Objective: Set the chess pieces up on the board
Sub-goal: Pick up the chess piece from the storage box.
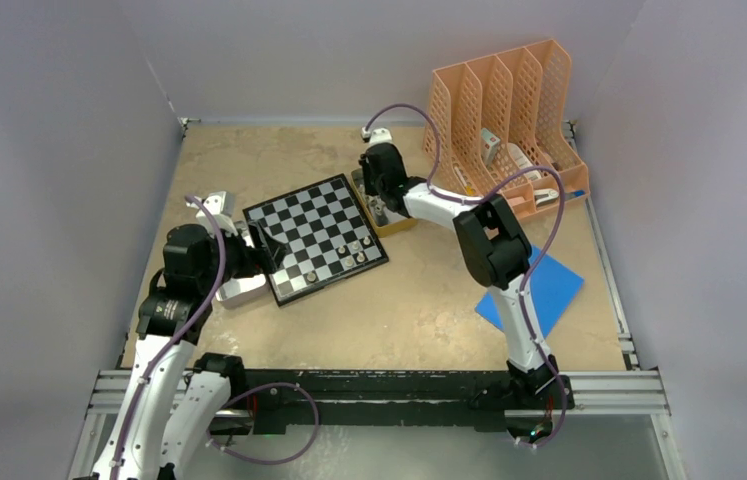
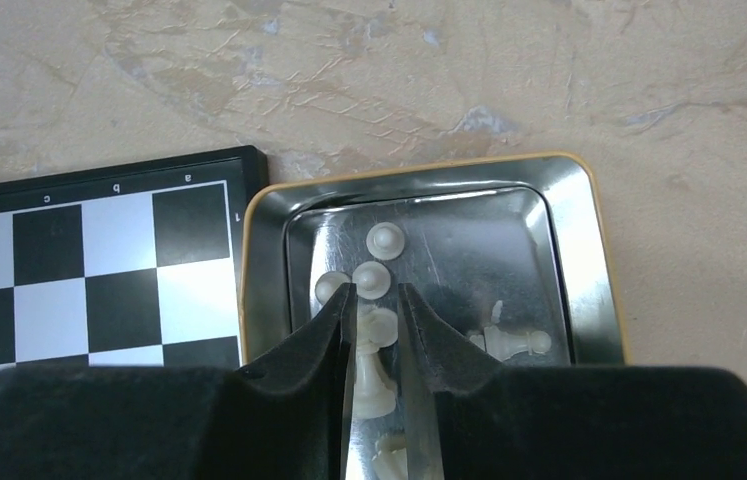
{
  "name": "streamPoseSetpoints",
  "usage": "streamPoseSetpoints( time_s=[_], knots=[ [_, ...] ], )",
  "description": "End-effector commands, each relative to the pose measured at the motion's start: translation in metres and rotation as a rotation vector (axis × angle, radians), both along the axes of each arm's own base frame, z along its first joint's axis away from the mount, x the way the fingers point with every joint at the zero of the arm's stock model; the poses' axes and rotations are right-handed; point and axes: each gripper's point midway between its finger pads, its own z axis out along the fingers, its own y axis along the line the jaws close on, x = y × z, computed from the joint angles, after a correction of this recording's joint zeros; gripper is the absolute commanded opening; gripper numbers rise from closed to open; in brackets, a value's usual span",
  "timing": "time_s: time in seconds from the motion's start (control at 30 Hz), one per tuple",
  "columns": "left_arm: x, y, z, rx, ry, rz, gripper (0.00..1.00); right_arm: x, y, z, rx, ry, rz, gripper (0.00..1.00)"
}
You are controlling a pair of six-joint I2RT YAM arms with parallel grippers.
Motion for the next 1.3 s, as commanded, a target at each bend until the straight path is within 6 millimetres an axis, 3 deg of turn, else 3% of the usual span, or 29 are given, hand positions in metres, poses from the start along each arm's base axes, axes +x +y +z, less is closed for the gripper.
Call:
streamPoseSetpoints(
  time_s=[0.0,0.23,0.43,0.63,0.8,1.07,1.27],
  knots=[
    [0.002,-0.001,0.01,-0.01,-0.039,-0.003,0.81,0.004,0.006,-0.005,0.012,-0.015,0.028,0.25],
    [0.003,-0.001,0.008,-0.008,-0.026,-0.001,0.81,0.009,0.009,-0.01,0.002,-0.022,0.038,0.23],
    [0.004,-0.001,0.007,-0.007,-0.023,0.004,0.81,0.004,0.0,-0.005,-0.012,-0.029,0.017,0.17],
    [0.003,-0.001,0.008,-0.008,-0.025,0.002,0.81,0.001,-0.008,0.022,-0.007,-0.064,-0.01,0.06],
    [0.004,-0.001,0.007,-0.007,-0.024,0.003,0.81,-0.002,-0.014,0.057,0.012,-0.11,-0.036,0.06],
    [0.004,0.001,0.008,-0.006,-0.025,0.014,0.81,-0.027,-0.015,0.093,0.074,-0.114,-0.027,0.06],
    [0.003,-0.001,0.011,-0.012,-0.039,0.004,0.82,-0.07,0.004,0.106,0.114,-0.101,0.034,0.07]
  ],
)
